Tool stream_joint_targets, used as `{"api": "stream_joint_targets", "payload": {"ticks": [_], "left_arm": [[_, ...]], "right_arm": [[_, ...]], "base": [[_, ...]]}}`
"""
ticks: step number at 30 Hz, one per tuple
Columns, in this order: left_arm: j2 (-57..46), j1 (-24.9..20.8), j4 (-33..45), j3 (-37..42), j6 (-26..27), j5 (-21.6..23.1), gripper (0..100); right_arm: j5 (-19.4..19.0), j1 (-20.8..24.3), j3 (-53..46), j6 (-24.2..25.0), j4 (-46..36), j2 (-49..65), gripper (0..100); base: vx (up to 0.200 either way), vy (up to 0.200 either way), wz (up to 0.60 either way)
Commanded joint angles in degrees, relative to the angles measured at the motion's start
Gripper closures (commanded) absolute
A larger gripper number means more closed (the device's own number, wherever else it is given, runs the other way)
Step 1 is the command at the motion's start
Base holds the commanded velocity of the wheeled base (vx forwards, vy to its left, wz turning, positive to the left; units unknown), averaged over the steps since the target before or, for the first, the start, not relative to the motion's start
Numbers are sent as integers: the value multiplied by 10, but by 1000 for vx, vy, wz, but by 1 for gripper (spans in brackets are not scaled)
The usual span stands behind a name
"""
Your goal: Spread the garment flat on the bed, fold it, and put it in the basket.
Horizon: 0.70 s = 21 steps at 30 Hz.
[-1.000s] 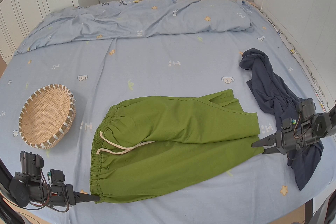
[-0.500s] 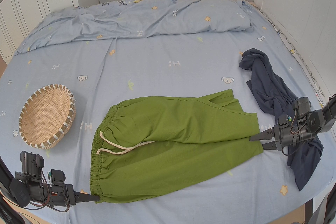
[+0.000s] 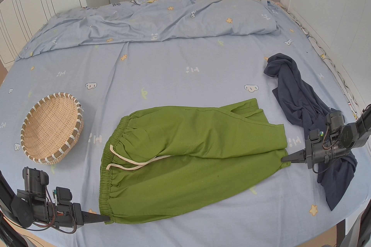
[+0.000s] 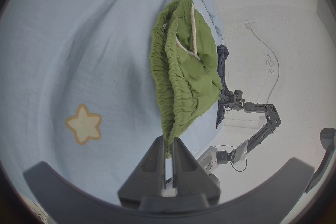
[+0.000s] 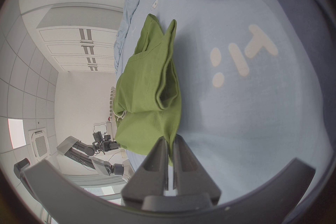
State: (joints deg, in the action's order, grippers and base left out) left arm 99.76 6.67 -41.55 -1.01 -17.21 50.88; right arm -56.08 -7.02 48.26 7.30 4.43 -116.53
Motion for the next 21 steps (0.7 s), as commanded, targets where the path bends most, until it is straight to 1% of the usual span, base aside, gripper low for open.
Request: {"api": "stream_joint_targets", "payload": {"ticks": [1,5,9,12,14,16,18,21], "left_arm": [[4,6,0,4,0,0,100],[4,8,1,1,-5,-1,100],[3,13,6,-1,-7,-1,100],[4,18,18,-13,-7,-3,100],[4,22,27,-19,-7,-3,100],[-2,27,75,-45,-5,-3,100],[-5,30,121,-65,1,-4,100],[-16,48,186,-92,23,-5,100]], "right_arm": [[-1,-4,-2,-1,1,0,100],[-1,-6,-4,-2,1,1,100],[0,-2,-25,-4,-15,32,100],[4,3,-57,-20,-66,106,100],[5,3,-70,-21,-74,123,100],[8,4,-112,-20,-79,174,100],[11,9,-140,-20,-79,192,100],[32,12,-186,-20,-73,208,100]], "base": [[0,0,0],[0,0,0],[0,0,0],[0,0,0],[0,0,0],[0,0,0],[0,0,0],[0,0,0]]}}
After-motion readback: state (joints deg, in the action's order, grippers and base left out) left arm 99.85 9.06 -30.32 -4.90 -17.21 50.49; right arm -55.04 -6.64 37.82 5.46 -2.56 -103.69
